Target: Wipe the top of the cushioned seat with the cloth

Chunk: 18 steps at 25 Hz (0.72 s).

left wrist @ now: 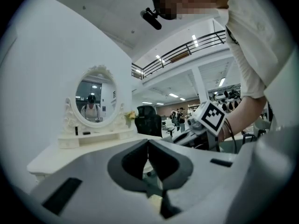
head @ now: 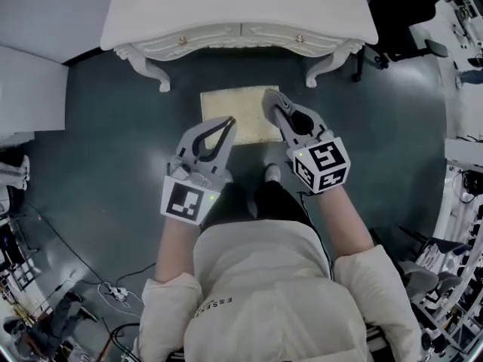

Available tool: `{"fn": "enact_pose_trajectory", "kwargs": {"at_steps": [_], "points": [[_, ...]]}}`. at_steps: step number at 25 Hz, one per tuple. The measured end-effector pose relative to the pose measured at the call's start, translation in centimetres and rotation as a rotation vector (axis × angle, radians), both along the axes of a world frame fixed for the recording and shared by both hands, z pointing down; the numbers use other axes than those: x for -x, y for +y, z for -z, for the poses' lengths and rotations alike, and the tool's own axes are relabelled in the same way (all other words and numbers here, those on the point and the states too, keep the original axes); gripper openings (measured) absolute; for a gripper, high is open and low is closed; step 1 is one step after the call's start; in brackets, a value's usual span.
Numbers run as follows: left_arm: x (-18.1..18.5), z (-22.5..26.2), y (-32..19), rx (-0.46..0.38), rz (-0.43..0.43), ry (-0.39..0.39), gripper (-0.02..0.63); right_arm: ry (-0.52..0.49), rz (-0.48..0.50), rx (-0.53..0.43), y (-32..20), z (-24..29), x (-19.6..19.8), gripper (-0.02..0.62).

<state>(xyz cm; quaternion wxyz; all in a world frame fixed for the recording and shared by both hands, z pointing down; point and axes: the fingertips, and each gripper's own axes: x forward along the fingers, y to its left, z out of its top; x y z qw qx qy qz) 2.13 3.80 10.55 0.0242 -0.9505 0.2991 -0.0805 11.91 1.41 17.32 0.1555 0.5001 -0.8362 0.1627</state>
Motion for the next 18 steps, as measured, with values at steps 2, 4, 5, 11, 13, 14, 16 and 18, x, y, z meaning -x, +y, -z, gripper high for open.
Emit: {"fn": "enact_pose_trajectory", "kwargs": {"at_steps": [2, 4, 5, 11, 13, 14, 16, 18], "points": [[0.7, 1.7, -0.3, -0.019, 0.015, 0.003, 0.002, -0.008, -0.002, -0.048, -0.3, 2.6, 0.1, 0.028], [1.1, 3.2, -0.9, -0.057, 0.025, -0.005, 0.002, -0.02, -0.009, -0.104, -0.7, 5.0, 0.0, 0.026], [1.2, 3.9, -1.0, -0.077, 0.03, -0.007, 0.002, -0.026, -0.013, -0.129, -0.7, 6.1, -0.2, 0.026], [1.5, 7.5, -1.1, -0.101, 0.057, 0.014, 0.002, -0.054, -0.036, -0.225, 0.6, 10.8, -1.3, 0.027], [1.7, 8.6, -2.1, -0.112, 0.07, 0.014, 0.002, -0.048, -0.031, -0.25, 0.2, 12.2, -1.4, 0.026], [1.7, 9.1, -2.4, -0.111, 0.073, 0.014, 0.002, -0.043, -0.028, -0.261, 0.0, 12.9, -1.5, 0.026], [1.6, 9.7, -3.0, -0.104, 0.078, 0.012, 0.002, -0.038, -0.026, -0.282, -0.4, 14.2, -1.8, 0.026], [1.4, 10.5, -3.7, -0.105, 0.086, 0.013, 0.002, -0.039, -0.026, -0.297, -0.8, 15.2, -2.2, 0.028]]}}
